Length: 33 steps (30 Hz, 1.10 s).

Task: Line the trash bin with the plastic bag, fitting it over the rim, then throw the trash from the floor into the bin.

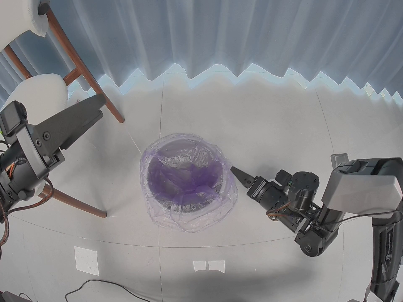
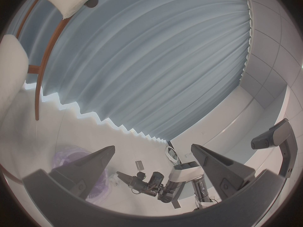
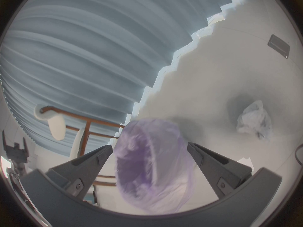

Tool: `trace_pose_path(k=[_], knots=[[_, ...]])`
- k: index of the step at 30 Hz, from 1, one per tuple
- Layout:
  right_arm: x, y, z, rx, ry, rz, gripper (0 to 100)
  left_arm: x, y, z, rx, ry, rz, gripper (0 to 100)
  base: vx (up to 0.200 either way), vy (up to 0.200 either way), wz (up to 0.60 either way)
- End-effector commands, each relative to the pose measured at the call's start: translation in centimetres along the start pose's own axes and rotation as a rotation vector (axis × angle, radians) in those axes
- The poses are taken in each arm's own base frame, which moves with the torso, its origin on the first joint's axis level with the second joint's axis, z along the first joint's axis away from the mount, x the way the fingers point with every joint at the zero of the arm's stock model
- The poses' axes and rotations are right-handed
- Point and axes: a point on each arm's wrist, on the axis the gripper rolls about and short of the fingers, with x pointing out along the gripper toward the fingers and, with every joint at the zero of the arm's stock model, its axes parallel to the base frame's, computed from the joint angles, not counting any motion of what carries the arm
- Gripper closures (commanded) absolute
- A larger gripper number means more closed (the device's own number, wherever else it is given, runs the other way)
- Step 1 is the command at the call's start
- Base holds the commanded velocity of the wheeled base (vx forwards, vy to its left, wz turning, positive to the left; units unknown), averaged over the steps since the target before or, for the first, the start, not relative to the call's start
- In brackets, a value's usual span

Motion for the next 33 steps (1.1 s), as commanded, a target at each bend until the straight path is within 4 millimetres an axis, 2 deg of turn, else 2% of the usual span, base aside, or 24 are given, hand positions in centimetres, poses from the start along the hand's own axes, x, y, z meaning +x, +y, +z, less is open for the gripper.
trace_pose_path(k=[1,4,7,9,12,19,24,29,33], knots=[[-2.8,3.8,-1.5,-0.019,0.078,0.057,0,0.5,1.2,-0.8,-0.048,0.036,0.037,0,0.000,0.000,0.00],[-2.3,2.8,-2.1,-0.109,0.097,-0.007,0,0.6,1.5,-1.2,-0.050,0.043,0.044,0,0.000,0.000,0.00],[-1.2,3.0,-1.7,-0.146,0.038,-0.051,0,0.7,1.5,-1.2,-0.047,0.043,0.046,0,0.000,0.000,0.00],[-1.2,3.2,-2.2,-0.147,0.046,-0.077,0,0.7,1.6,-1.2,-0.050,0.047,0.050,0,0.000,0.000,0.00],[-1.5,3.7,-3.7,-0.131,0.084,-0.064,0,1.0,2.1,-1.6,-0.063,0.066,0.065,0,0.000,0.000,0.00],[-1.6,4.9,-3.6,-0.094,0.024,0.024,0,1.7,3.0,-2.1,-0.074,0.054,0.122,0,0.000,0.000,0.00],[-1.9,6.2,-5.1,-0.101,0.062,0.064,0,1.3,3.4,-2.2,-0.077,0.053,0.147,0,0.000,0.000,0.00],[-2.3,6.6,-5.9,-0.109,0.093,0.075,0,0.3,3.3,-2.6,-0.074,0.054,0.173,0,0.000,0.000,0.00],[-2.5,7.1,-6.6,-0.116,0.133,0.108,0,0.2,3.3,-2.5,-0.069,0.050,0.172,0,0.200,0.000,0.00]])
